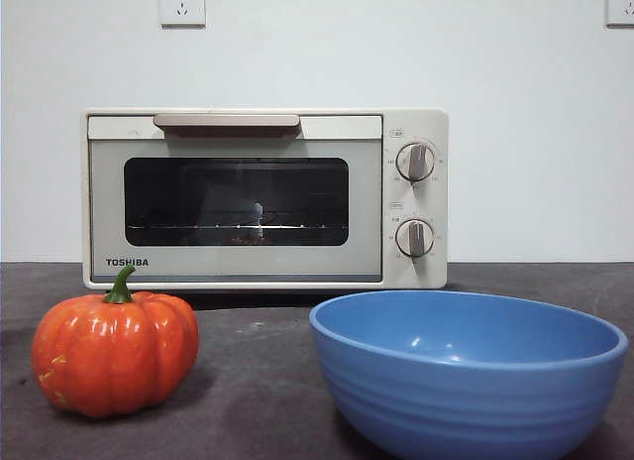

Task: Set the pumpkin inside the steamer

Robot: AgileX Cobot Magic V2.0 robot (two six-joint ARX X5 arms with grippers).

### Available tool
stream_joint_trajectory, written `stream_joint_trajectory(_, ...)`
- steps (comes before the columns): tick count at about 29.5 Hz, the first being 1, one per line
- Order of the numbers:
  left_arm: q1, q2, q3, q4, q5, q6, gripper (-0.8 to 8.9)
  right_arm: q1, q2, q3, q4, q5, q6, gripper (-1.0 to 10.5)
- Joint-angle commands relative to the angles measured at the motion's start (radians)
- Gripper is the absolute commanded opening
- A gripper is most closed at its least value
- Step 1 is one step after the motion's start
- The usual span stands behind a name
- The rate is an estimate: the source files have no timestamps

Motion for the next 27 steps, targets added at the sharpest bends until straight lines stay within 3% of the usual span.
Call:
stream_joint_trajectory(1, 0.0, 0.076, 0.077, -0.04, 0.074, 0.116, 0.16, 0.002, 0.107, 0.099, -0.074, -0.08, -0.095, 0.1)
stream_joint_trajectory(7, -0.003, 0.216, 0.189, -0.142, 0.259, 0.198, 0.16, 0.005, 0.287, 0.265, -0.241, -0.275, -0.221, 0.1)
stream_joint_trajectory(10, -0.016, 0.271, 0.233, -0.2, 0.34, 0.232, 0.16, 0.018, 0.354, 0.33, -0.333, -0.332, -0.283, 0.1)
stream_joint_trajectory(14, -0.045, 0.33, 0.294, -0.29, 0.407, 0.287, 0.16, 0.063, 0.406, 0.377, -0.445, -0.347, -0.349, 0.1)
stream_joint_trajectory(19, -0.076, 0.359, 0.335, -0.363, 0.411, 0.332, 0.16, 0.135, 0.426, 0.386, -0.544, -0.345, -0.409, 0.1)
stream_joint_trajectory(27, -0.08, 0.358, 0.335, -0.369, 0.411, 0.334, 0.16, 0.178, 0.428, 0.385, -0.55, -0.337, -0.409, 0.1)
